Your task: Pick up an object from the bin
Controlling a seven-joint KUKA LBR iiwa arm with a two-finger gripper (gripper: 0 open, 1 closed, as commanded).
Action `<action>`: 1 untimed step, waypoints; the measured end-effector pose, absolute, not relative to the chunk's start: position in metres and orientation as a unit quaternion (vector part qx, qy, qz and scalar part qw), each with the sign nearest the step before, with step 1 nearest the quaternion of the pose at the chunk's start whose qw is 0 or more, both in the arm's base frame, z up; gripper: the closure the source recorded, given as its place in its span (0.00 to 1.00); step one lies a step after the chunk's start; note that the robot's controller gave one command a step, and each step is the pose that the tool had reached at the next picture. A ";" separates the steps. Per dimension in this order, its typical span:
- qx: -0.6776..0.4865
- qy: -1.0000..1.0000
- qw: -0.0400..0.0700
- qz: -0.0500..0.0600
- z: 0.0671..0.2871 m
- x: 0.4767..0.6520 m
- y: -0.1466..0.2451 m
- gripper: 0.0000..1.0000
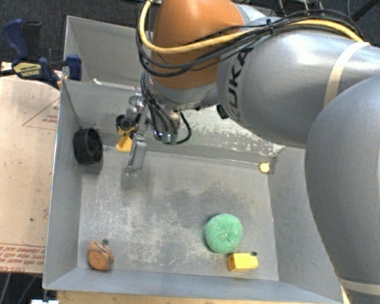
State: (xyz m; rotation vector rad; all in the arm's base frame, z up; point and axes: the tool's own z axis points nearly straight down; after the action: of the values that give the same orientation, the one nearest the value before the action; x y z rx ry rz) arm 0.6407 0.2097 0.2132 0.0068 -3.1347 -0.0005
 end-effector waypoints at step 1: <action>0.000 -1.000 -0.001 -0.001 0.219 0.642 0.209 0.00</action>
Offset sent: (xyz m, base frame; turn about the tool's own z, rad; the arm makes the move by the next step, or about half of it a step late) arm 0.0144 0.0372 -0.1432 -0.0934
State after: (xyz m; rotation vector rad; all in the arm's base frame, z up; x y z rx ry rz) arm 0.6423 0.2085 0.2188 0.0011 -3.1427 -0.0024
